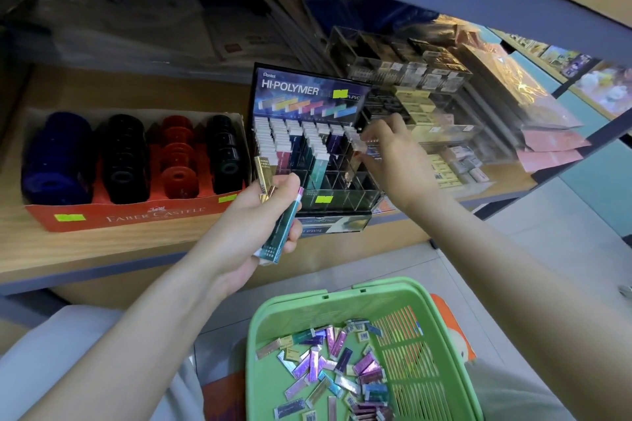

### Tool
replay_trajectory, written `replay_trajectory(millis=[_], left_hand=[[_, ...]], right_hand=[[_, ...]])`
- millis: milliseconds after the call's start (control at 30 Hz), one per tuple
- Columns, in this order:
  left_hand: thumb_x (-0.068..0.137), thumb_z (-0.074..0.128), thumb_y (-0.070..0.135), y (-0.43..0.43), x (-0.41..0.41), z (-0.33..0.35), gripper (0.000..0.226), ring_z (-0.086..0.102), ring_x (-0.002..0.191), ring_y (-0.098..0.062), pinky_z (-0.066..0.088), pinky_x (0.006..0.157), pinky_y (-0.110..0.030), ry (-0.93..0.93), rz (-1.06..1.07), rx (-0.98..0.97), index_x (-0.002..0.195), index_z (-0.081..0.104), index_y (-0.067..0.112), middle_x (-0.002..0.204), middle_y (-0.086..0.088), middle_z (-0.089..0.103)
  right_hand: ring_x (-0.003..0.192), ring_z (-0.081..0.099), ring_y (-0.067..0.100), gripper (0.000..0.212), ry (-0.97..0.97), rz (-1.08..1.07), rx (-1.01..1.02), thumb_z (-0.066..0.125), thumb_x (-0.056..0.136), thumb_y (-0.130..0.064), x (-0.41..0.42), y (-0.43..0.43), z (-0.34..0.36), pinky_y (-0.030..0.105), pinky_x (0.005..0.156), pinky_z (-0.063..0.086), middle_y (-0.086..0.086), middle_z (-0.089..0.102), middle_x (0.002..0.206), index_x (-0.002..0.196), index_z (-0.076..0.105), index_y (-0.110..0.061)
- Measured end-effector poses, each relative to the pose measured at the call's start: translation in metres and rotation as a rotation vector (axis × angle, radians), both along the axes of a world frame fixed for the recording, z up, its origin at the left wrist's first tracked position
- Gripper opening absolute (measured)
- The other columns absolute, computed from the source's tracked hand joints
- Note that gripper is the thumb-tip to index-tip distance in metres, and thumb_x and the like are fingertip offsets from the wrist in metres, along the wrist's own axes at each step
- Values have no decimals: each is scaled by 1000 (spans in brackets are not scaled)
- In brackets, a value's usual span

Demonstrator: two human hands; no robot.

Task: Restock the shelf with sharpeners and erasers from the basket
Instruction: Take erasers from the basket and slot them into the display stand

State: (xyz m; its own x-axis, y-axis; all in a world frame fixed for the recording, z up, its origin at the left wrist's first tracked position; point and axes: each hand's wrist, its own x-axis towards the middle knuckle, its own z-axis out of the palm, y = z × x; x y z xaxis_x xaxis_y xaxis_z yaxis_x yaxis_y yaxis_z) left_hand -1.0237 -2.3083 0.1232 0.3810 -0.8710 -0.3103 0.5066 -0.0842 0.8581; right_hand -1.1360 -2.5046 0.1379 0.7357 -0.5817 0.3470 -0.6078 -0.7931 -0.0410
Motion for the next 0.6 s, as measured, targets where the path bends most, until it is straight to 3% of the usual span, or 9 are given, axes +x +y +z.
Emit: replay_trajectory(millis=[133, 200, 300, 400, 500, 600], left_hand=[[89, 56, 32, -2, -4, 1, 24, 50, 49, -10, 46, 51, -24, 71, 120, -44, 108, 54, 16, 74, 0, 53], [93, 54, 28, -2, -7, 2, 20, 51, 50, -9, 50, 62, -27, 87, 155, -62, 109, 54, 17, 78, 0, 52], [94, 53, 28, -3, -15, 1, 19, 54, 59, -8, 50, 69, -28, 48, 227, -62, 110, 52, 18, 81, 2, 53], [95, 52, 28, -4, -21, 0, 21, 53, 78, -11, 46, 70, -26, -27, 294, -60, 114, 50, 21, 86, 6, 53], [96, 49, 31, -2, -23, 1, 15, 54, 94, -13, 47, 84, -33, -37, 298, -64, 111, 50, 28, 96, 7, 55], [98, 46, 30, 1, -23, 4, 20, 60, 88, -11, 52, 76, -31, 55, 271, -83, 118, 49, 28, 101, 2, 58]], right_hand=[[64, 47, 7, 12, -264, -3, 252, 54, 95, -25, -12, 39, 2, 26, 59, 36, 0, 56, 88, 96, 54, -13], [58, 45, 3, 19, -269, 35, 468, 55, 93, -34, -18, 70, 7, 23, 55, 38, -6, 55, 71, 85, 55, -17], [58, 45, 2, 33, -158, 111, 692, 56, 85, -49, -22, 114, 11, 17, 56, 40, -3, 57, 66, 78, 60, -16], [57, 51, 4, 29, -172, 103, 811, 67, 83, -41, -17, 135, 8, 25, 55, 50, -5, 56, 62, 76, 63, -13], [57, 56, 9, 23, -257, 37, 962, 69, 85, -29, -13, 138, 7, 26, 48, 52, 3, 58, 64, 79, 64, -7], [60, 63, 12, 18, -313, 7, 1092, 66, 88, -21, -14, 135, 8, 26, 52, 56, 10, 60, 73, 86, 63, -3]])
